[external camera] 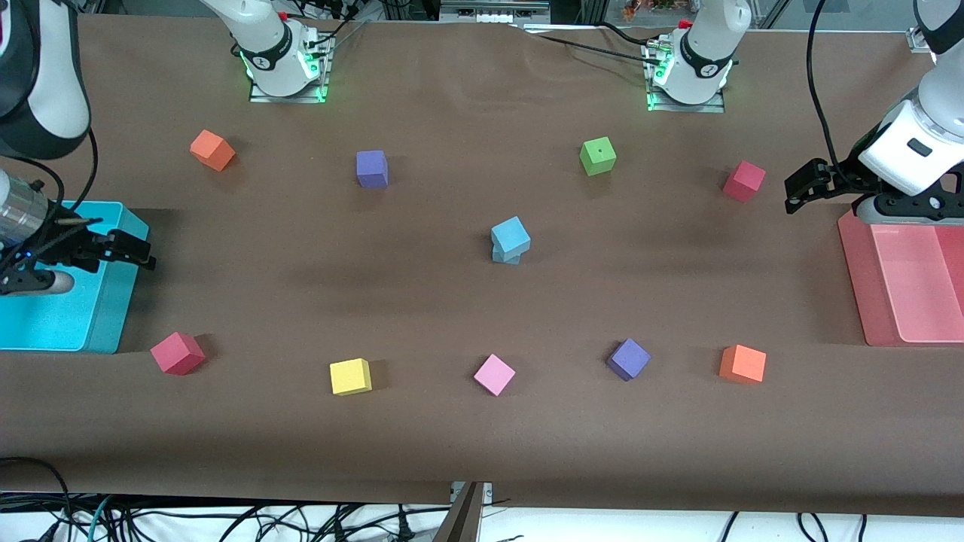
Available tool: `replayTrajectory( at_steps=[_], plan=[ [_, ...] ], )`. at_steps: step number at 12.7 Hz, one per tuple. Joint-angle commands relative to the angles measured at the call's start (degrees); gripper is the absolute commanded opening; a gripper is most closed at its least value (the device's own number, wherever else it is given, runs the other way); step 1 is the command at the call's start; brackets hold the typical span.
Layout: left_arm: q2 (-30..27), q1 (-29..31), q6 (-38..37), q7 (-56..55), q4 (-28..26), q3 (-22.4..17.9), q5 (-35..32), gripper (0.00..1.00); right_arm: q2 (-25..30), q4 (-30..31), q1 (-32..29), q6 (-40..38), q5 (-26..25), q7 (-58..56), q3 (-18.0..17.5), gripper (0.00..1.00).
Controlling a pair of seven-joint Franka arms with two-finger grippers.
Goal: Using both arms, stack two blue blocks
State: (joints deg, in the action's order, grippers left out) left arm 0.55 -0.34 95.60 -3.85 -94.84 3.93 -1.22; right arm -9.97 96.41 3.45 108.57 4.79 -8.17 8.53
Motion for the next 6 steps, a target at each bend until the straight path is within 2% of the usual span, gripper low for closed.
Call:
replayTrajectory(
  at_steps=[1,2,6],
  plan=[
    [-1.52,0.69,-0.15,1.21,-1.66,0.20,0.26,1.00,4.25,2.56,-1.51,-0.98,-3.54,0.87,-1.33,1.00],
    [-2.04,0.61,-0.15,1.12,-1.92,0.20,0.26,1.00,4.17,1.69,-1.60,-2.12,-4.86,0.96,-1.50,1.00],
    [-2.05,0.61,-0.15,1.12,-1.84,0.20,0.26,1.00,2.33,0.63,-1.16,-2.48,-4.70,0.96,-1.41,1.00]
  ],
)
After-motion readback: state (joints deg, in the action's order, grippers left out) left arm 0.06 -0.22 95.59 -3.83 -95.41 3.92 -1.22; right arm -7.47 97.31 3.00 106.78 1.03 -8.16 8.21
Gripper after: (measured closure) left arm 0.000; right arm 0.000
